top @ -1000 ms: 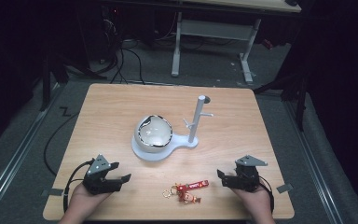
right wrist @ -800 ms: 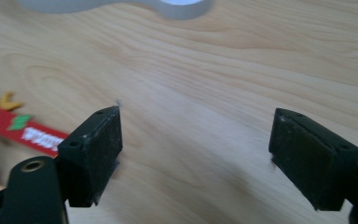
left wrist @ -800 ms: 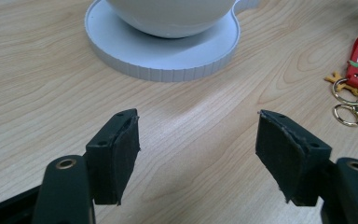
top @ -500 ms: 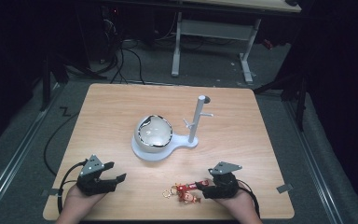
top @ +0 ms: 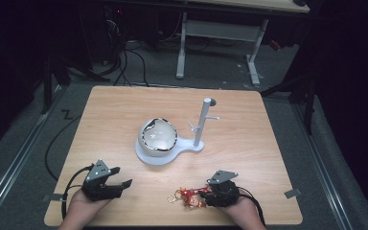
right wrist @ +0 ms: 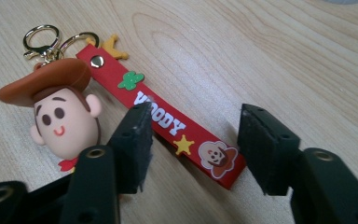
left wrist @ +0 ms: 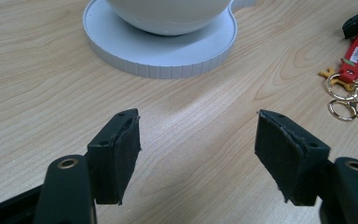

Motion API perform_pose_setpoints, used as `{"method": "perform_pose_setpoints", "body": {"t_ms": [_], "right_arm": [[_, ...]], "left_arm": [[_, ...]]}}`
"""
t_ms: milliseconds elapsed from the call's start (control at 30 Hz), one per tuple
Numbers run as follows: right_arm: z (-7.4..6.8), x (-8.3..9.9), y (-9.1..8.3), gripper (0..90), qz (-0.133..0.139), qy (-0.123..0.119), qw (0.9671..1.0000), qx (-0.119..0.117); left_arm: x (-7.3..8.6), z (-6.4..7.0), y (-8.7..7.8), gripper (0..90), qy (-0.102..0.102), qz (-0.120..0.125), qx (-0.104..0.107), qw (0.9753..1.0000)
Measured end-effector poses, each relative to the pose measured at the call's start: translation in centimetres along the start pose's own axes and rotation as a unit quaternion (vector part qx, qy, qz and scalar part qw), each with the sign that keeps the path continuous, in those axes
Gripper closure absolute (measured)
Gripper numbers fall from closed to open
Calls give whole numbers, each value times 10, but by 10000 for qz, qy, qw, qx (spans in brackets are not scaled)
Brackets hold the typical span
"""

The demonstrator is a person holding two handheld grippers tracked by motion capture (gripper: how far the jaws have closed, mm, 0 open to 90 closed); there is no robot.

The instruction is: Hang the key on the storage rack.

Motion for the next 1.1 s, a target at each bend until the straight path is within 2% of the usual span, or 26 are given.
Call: {"method": "perform_pose_setpoints", "body": {"t_ms": [267,600,667,800,967,1100], "right_arm": [[0,0,-2,629,-24,37,10000,11],[1,-2,-4,668,-28,68,9999,91],[3,-1,-5,670,-58,92,9998,191],[13,1,-10,670,-61,295,9987,419],[34,10,-25,669,-67,700,9937,877],[45,20,-41,663,-105,900,9901,1070]], "left_arm": [[0,0,0,315,40,-25,3,10000],[0,1,0,316,50,-19,16,10000],[0,1,0,316,57,-20,17,10000],[0,1,-1,316,50,-6,11,10000],[0,0,-1,316,46,-6,14,10000],[-1,0,0,317,33,2,23,10000]]}}
Point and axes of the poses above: each handheld gripper's, and its own axes: y roughly forward along the jaws, x roughly out of its underside, z roughly to its right, the point moved 5 cm from there along y, roughly forward along the jaws, and after that the axes turned 11 degrees about z, right-handed, at the moved point
